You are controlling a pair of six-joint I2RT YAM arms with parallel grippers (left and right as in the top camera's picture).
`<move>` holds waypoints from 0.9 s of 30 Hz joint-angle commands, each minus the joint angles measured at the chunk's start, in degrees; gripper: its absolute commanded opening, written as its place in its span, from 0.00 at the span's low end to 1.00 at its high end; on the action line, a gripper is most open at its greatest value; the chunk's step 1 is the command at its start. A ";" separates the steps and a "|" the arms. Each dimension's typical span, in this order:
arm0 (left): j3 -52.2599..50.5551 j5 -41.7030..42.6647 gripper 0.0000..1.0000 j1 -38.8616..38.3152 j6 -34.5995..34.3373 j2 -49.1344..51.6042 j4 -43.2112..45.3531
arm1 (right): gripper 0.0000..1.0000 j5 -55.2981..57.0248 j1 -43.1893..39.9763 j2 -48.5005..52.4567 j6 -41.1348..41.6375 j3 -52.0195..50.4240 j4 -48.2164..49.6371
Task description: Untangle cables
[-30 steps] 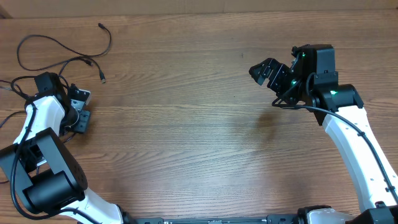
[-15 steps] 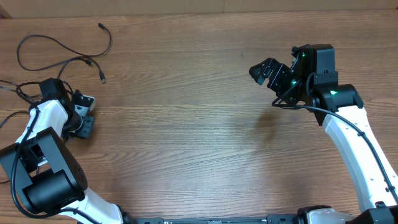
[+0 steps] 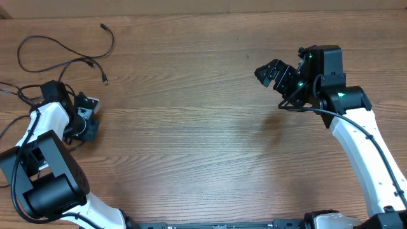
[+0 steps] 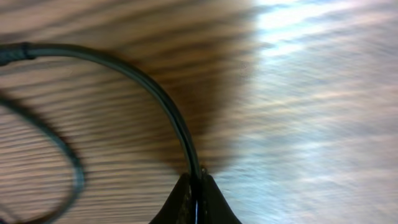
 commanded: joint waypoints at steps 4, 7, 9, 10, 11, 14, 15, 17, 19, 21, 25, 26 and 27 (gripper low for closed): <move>-0.39 5.79 0.04 0.17 4.20 -3.96 -3.80 | 1.00 0.59 -0.11 -0.02 0.07 0.85 0.17; -0.39 5.84 0.04 0.15 5.40 -5.29 -6.58 | 1.00 0.59 -0.11 -0.02 0.07 0.85 0.20; -0.39 5.84 0.04 0.17 5.57 -6.38 -7.65 | 1.00 0.59 -0.11 -0.02 0.07 0.85 0.20; -0.39 5.86 0.04 0.17 5.57 -7.15 -8.22 | 1.00 0.59 -0.11 -0.02 0.07 0.85 0.20; -0.39 5.99 0.04 0.15 5.60 -7.61 -8.68 | 1.00 0.59 -0.11 -0.02 0.07 0.85 0.22; -0.42 5.99 0.04 0.15 5.60 -9.88 -10.43 | 1.00 0.59 -0.11 -0.02 0.07 0.85 0.31; -0.42 5.70 0.04 0.22 5.55 -10.82 -11.04 | 1.00 0.59 -0.11 -0.02 0.07 0.85 0.35; -0.42 4.35 0.04 0.61 4.13 -12.13 -11.74 | 1.00 0.59 -0.11 -0.02 0.07 0.85 0.35; -0.42 1.29 0.04 1.60 0.94 -13.00 -12.26 | 1.00 0.59 -0.11 -0.02 0.07 0.85 0.31; -0.42 -0.63 0.04 3.28 -0.94 -13.46 -13.73 | 1.00 0.59 -0.11 -0.02 0.02 0.85 0.26; -0.42 0.52 0.04 8.35 -3.87 -13.53 -14.71 | 1.00 0.59 -0.11 -0.02 -0.15 0.85 0.42; -0.42 1.62 0.04 9.99 -3.87 -13.53 -14.91 | 1.00 0.59 -0.11 -0.02 -0.15 0.85 0.44; -0.42 2.03 0.04 10.51 -3.85 -13.53 -14.97 | 1.00 0.59 -0.11 -0.02 -0.15 0.85 0.44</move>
